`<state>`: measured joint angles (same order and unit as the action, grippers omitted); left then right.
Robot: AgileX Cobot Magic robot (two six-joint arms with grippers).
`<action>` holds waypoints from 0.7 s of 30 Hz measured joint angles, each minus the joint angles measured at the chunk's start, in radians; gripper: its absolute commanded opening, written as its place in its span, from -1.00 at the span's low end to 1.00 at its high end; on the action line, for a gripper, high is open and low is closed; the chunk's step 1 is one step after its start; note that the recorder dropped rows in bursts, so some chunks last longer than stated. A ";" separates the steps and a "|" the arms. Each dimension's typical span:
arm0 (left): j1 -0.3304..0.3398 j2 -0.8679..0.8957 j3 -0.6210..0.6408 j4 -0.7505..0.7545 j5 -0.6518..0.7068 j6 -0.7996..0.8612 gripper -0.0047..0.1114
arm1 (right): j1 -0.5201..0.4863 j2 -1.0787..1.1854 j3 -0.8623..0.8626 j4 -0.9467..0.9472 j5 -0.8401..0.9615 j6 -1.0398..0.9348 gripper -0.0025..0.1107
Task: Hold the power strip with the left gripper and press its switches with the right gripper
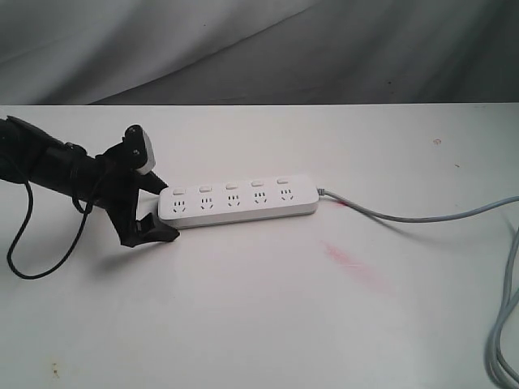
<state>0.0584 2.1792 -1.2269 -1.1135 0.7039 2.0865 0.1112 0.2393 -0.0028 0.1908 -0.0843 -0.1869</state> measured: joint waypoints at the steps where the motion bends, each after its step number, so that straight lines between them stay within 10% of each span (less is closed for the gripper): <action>1: 0.000 0.000 0.000 0.000 0.002 0.000 0.64 | 0.000 0.000 0.000 0.000 0.000 0.000 -0.96; 10: 0.000 0.003 0.000 0.000 0.018 0.000 0.10 | 0.000 0.000 0.000 0.000 0.000 0.000 -0.96; 21: 0.000 0.003 0.000 0.000 0.018 0.000 0.07 | 0.000 0.000 0.000 0.000 0.000 0.000 -0.96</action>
<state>0.0584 2.1820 -1.2269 -1.1135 0.7217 2.0865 0.1112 0.2393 -0.0028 0.1908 -0.0843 -0.1869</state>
